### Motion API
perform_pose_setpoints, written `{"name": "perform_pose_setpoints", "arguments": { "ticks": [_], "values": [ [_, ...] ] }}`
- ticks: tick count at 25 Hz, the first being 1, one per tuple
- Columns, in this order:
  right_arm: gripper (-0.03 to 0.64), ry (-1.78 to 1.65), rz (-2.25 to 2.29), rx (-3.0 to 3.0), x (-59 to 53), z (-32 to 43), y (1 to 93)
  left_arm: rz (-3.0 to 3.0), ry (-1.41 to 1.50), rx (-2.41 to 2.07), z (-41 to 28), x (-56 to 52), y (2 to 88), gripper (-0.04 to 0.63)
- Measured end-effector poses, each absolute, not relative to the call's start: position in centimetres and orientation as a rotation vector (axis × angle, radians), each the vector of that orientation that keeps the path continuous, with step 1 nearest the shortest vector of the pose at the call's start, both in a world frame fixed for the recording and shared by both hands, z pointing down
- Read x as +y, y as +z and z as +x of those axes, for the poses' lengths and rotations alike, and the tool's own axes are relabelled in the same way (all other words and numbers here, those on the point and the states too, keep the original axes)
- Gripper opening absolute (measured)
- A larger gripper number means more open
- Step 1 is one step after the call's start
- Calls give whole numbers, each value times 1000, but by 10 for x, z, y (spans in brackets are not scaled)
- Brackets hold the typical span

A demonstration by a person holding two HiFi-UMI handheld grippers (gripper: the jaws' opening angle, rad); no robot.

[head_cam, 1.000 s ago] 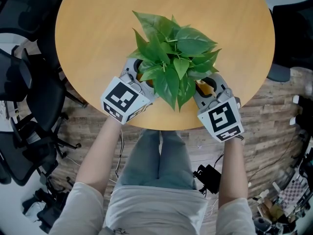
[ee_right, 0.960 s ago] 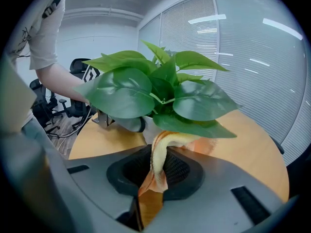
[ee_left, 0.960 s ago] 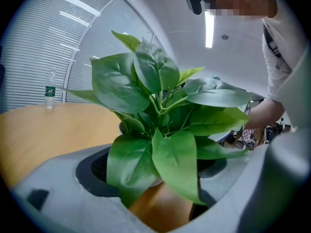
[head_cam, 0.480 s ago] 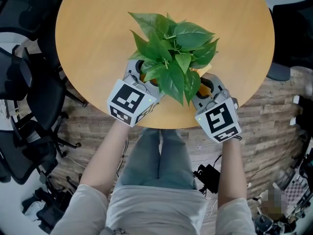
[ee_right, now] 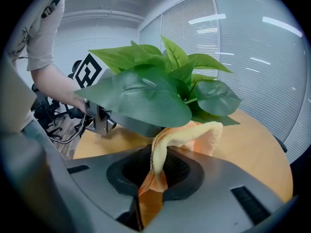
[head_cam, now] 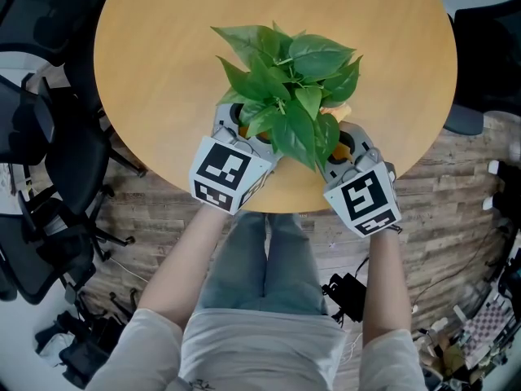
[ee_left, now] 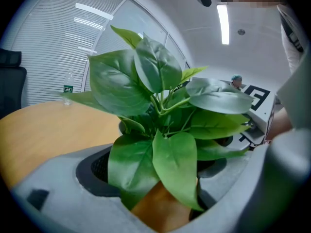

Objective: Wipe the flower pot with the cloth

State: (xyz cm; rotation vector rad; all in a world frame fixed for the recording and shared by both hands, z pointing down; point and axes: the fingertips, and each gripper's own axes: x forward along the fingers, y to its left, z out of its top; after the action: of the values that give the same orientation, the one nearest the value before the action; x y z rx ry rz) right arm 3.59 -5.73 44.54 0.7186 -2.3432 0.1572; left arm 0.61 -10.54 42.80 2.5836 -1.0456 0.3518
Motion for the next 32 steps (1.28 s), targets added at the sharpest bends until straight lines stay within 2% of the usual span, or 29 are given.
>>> {"name": "perform_pose_setpoints", "arguments": {
  "ticks": [19,29,32],
  "values": [
    [55,180,723,-2354,-60,37,447,2695,368,-792,-1,-88,426,445],
    [55,195,743,-2354,-64,43,445,2824,400,-402,-15,-70,425,443],
    [55,199,739,-2352,-63,43,446,2856,438,-397,-21,-75,429,400]
  ]
}}
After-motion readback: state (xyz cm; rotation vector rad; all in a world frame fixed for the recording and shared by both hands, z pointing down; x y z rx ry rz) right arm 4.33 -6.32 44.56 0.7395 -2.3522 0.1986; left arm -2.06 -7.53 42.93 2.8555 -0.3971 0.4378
